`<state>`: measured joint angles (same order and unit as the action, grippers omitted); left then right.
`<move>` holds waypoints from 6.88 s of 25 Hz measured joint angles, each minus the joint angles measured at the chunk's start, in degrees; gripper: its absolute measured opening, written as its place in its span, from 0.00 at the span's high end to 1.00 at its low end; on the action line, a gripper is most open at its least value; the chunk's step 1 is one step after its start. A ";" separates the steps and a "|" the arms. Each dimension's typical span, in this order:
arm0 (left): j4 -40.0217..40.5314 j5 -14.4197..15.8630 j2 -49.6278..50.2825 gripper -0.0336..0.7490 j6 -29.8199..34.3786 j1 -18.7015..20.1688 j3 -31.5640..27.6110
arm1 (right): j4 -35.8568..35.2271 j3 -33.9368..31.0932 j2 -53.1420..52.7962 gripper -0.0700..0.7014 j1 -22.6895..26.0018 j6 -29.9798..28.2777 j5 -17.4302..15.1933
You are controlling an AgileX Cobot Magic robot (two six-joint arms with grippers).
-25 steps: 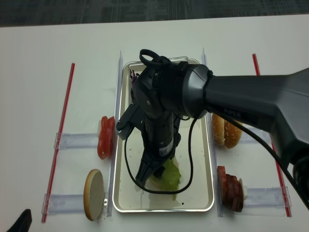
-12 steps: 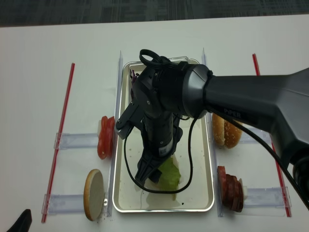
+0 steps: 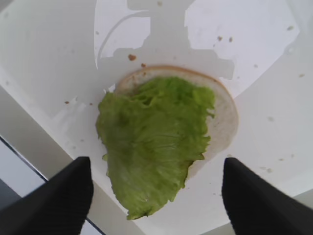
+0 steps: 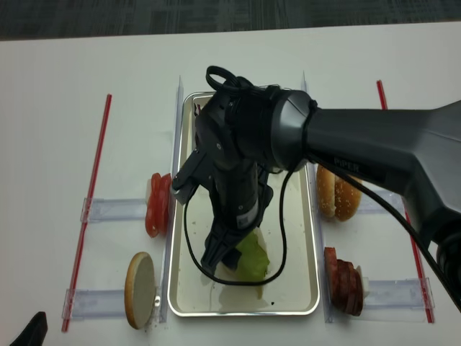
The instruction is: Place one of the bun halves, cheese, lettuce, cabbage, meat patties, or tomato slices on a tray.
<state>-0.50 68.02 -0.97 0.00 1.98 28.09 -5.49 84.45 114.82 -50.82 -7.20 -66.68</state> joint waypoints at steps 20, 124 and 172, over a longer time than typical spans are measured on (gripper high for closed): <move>0.00 0.00 0.00 0.24 0.00 0.00 0.00 | 5.49 11.52 0.00 0.17 0.10 0.43 -3.29; 0.00 0.00 -0.02 0.24 0.00 0.00 0.00 | 0.90 -21.93 -75.75 0.08 52.65 4.31 -5.93; 0.00 0.00 -0.02 0.24 0.00 0.00 0.00 | 3.19 -54.69 -105.60 0.08 52.68 5.87 -3.15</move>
<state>-0.50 68.02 -1.00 0.00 1.98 28.09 -2.30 29.76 9.22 1.86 -1.33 -69.83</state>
